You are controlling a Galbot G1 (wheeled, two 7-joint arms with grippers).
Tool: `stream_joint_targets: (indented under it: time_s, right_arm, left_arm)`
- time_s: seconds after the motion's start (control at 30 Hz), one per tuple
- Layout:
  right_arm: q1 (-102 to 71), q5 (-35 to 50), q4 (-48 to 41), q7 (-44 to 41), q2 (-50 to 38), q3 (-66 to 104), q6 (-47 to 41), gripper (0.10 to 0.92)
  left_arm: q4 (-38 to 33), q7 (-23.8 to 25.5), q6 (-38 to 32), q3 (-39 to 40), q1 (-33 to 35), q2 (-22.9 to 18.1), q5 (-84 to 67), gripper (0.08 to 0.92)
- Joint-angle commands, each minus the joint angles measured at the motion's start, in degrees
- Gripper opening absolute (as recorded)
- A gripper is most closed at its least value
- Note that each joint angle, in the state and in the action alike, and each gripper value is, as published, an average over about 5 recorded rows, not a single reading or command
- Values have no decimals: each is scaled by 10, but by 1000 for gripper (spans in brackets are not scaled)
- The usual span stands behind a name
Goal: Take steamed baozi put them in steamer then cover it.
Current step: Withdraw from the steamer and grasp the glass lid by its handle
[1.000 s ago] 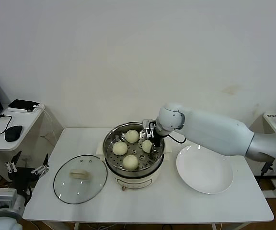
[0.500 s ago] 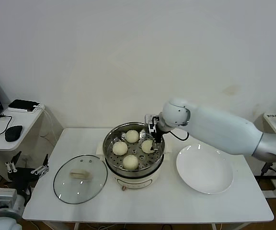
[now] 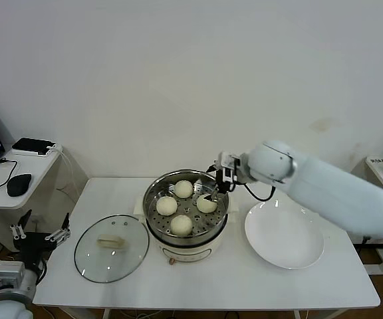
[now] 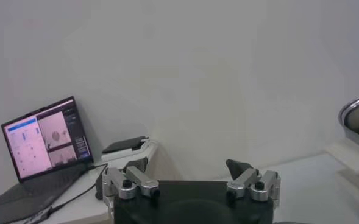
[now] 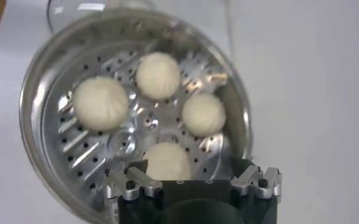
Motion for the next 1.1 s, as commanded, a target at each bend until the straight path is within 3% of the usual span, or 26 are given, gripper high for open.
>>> stream_joint_targets:
  time_s: [0.03, 0.17, 0.33, 0.47, 0.7, 1.1]
  right_arm:
    - [-363, -49, 106, 257, -49, 311, 152, 823]
    - [-528, -139, 89, 295, 15, 472, 290, 823]
    - [-694, -205, 88, 278, 126, 662, 430, 823]
    - [-777, -204, 96, 238, 229, 785, 495, 823]
    - [-893, -120, 164, 208, 316, 886, 425, 823]
    - [-968, -137, 178, 256, 330, 958, 381, 823]
  left_arm:
    - [14, 1, -49, 17, -3, -3, -17, 823]
    - [19, 8, -68, 34, 0, -8, -8, 823]
    - [27, 9, -80, 49, 0, -15, 4, 823]
    - [43, 4, -96, 60, 0, -14, 55, 823]
    - [88, -13, -167, 71, 8, -5, 381, 823]
    - [156, -27, -214, 83, 58, 49, 754, 823]
